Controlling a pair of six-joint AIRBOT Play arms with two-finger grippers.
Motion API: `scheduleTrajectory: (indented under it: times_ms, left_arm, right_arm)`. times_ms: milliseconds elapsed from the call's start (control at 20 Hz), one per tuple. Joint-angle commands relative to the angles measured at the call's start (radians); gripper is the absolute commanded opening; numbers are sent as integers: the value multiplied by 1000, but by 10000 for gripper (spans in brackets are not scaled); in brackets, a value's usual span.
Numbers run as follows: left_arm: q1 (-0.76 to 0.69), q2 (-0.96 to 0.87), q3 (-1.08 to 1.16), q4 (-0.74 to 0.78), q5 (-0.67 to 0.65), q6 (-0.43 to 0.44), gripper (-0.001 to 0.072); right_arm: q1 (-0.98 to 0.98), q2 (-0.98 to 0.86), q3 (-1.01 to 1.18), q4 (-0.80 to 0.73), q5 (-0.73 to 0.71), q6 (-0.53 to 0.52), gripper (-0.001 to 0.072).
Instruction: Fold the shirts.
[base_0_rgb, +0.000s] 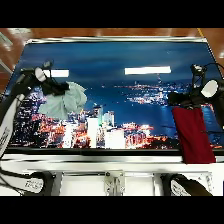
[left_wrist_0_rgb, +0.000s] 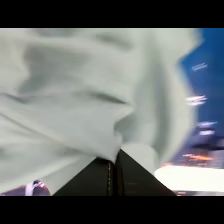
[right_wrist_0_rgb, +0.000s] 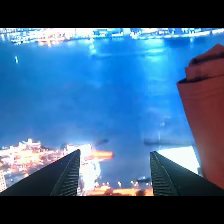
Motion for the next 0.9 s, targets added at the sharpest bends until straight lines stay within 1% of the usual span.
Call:
scheduleTrajectory:
  times_ms: [0,100,200,300,400,450,550,650,750,850]
  left_arm:
    - [-110,200,161,-41,26,55,36]
    - [-204,304,275,-87,98,50,36]
    - [-311,370,371,-126,198,35,36]
    - [-430,397,441,-132,301,27,36]
    - [-507,397,461,-124,333,34,36]
    - [-524,391,457,-99,293,33,36]
    - [-523,364,428,-63,146,20,36]
    - [-519,324,358,-45,31,14,36]
    - [-525,277,237,-47,-8,-5,37]
    - [-542,226,86,-55,-6,-20,37]
  right_arm:
    - [1,21,3,12,21,-87,563]
    - [0,80,22,7,50,-129,564]
    - [0,164,63,-32,46,-133,564]
    - [0,252,121,-70,35,-134,564]
    - [0,330,173,-93,20,-132,564]
    - [0,364,186,-101,11,-132,564]
    - [0,410,188,-111,25,-132,564]
    - [0,404,187,-103,114,-130,564]
    - [0,374,157,-51,187,-130,564]
    - [1,335,78,40,201,-135,564]
